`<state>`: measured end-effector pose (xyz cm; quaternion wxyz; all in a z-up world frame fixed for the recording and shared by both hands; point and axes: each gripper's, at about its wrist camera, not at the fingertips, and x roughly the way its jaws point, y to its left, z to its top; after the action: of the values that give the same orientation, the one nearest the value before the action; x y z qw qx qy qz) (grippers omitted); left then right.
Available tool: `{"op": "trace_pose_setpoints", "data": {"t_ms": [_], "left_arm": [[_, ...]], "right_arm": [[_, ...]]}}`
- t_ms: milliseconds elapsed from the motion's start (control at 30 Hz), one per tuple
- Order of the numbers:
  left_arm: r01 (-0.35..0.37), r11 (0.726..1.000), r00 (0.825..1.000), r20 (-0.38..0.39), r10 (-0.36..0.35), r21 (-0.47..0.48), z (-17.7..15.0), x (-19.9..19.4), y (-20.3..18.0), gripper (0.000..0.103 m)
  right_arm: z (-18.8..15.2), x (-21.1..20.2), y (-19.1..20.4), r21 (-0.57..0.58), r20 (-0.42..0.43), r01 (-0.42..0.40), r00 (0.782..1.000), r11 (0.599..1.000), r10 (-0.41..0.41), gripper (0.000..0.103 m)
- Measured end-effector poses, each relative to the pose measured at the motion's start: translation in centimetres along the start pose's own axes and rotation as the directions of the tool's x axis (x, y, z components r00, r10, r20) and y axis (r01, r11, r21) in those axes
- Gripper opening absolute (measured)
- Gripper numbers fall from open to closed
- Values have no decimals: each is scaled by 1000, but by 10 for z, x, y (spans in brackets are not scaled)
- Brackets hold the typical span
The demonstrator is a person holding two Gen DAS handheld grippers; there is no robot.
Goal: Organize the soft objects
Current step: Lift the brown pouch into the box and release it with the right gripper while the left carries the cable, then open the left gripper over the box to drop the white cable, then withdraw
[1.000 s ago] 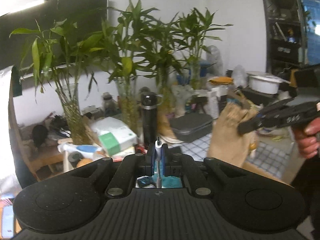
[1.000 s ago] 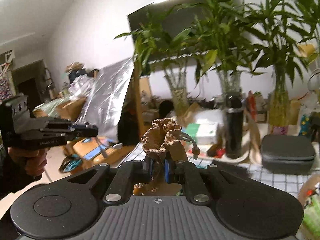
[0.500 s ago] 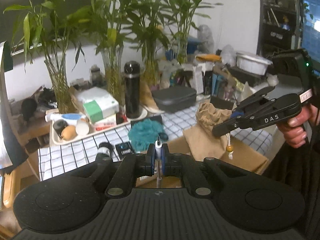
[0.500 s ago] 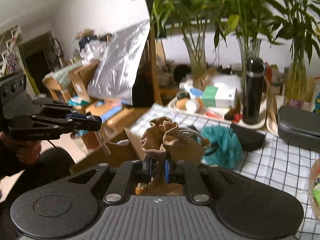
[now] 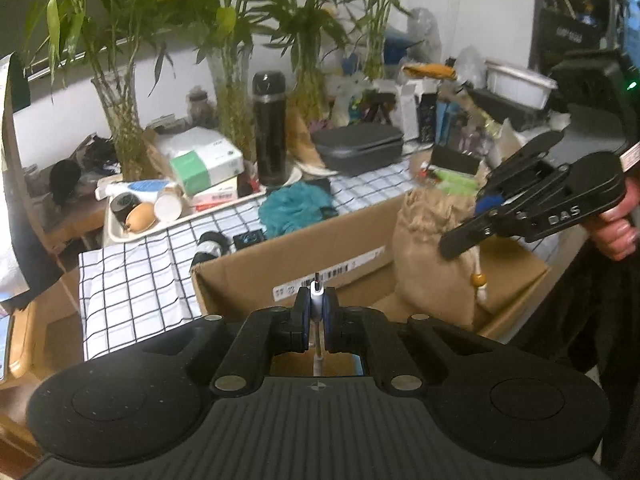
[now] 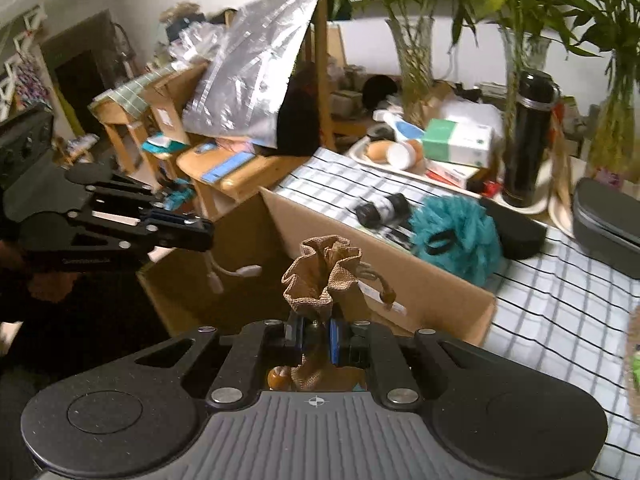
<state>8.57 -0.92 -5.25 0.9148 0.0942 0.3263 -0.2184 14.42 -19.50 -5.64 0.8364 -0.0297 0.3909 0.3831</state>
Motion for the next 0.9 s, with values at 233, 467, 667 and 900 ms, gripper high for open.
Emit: {"op": "trace_pose_setpoints", "data": {"t_ms": [233, 467, 667, 900], "left_arm": [[-62, 998, 998, 34, 61, 31, -3, -1, -5, 64], [-69, 998, 997, 38, 69, -10, -5, -8, 0, 69], [-81, 995, 995, 50, 84, -64, -5, -14, 12, 69], [-115, 990, 992, 44, 119, -81, -3, -14, 23, 69]], "right_arm": [[2, -7, 10, -64, 73, 2, 997, 998, 3, 99], [9, -5, 3, -27, 98, 61, 993, 998, -59, 103], [9, -1, -8, 21, 87, 146, 985, 989, -147, 103], [7, 4, -14, 37, 59, 228, 972, 973, -229, 103]]}}
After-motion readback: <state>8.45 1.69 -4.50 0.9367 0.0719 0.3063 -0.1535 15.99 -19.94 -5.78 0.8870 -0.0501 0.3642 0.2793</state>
